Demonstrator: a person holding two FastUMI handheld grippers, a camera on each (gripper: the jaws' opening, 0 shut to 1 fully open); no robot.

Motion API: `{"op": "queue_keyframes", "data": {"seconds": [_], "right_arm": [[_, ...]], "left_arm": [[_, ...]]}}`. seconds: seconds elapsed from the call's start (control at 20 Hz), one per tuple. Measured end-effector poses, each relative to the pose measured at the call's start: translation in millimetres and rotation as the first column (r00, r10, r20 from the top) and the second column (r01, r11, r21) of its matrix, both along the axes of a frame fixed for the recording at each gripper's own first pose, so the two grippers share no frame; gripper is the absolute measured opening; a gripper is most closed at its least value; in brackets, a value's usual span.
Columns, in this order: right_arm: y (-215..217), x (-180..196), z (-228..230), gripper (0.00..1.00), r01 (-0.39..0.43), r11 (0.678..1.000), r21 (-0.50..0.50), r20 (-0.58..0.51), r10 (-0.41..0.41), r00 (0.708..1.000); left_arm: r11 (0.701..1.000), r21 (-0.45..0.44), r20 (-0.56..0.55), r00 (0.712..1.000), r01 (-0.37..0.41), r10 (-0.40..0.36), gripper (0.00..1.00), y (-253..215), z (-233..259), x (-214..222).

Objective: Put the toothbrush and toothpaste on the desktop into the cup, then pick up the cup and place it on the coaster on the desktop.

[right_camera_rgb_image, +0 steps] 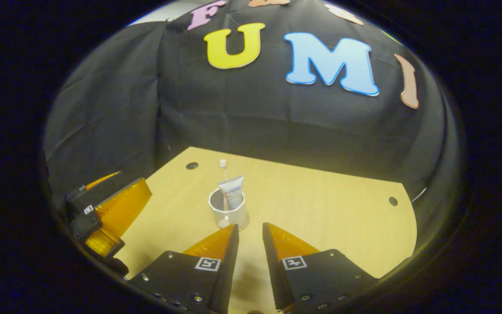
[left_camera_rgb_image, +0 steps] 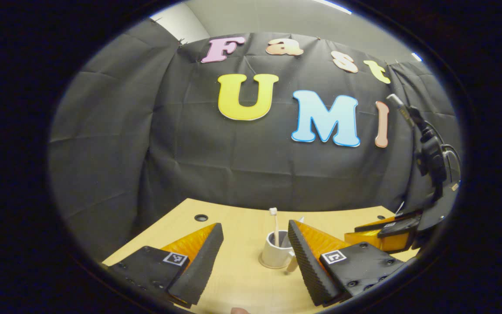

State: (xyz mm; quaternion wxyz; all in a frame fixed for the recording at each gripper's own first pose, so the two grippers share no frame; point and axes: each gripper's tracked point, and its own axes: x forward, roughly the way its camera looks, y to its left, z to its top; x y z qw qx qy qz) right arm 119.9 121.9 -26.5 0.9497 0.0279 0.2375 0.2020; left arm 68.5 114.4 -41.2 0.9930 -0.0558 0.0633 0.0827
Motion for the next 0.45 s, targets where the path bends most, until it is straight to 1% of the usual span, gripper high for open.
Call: {"op": "queue_keyframes", "data": {"seconds": [0.05,0.1,0.15,0.2,0.35,0.4,0.45], "right_arm": [[-10.7,-5.5,9.9,0.36,0.024,1.000,0.019,0.041,-0.025,0.999],[-24.0,-11.1,20.0,0.36,0.052,0.998,0.031,0.083,-0.054,0.995],[-37.2,-16.7,28.3,0.36,0.077,0.996,0.036,0.126,-0.081,0.989],[-47.1,-21.5,33.5,0.36,0.097,0.995,0.035,0.156,-0.101,0.983],[-81.1,-35.5,50.5,0.35,0.183,0.983,0.026,0.268,-0.183,0.946],[-91.1,-40.0,55.9,0.36,0.203,0.979,0.029,0.304,-0.202,0.931],[-96.0,-44.7,57.6,0.36,0.214,0.976,0.031,0.329,-0.212,0.920]], "left_arm": [[1.000,-0.003,0.008,1.000,0.006,-0.006,0.95,-7.9,5.1,-0.8],[1.000,-0.005,0.017,1.000,0.013,-0.013,1.00,-15.6,9.4,-1.0],[1.000,-0.005,0.027,0.999,0.021,-0.021,0.95,-24.2,14.6,-1.5],[1.000,-0.004,0.035,0.999,0.029,-0.029,0.95,-32.5,19.1,-1.0],[0.998,-0.003,0.057,0.997,0.057,-0.057,0.95,-57.2,30.9,-0.6],[0.998,-0.001,0.060,0.996,0.065,-0.065,1.00,-64.2,32.5,-0.6],[0.997,0.000,0.062,0.995,0.075,-0.075,1.00,-71.3,32.4,-1.4]]}}
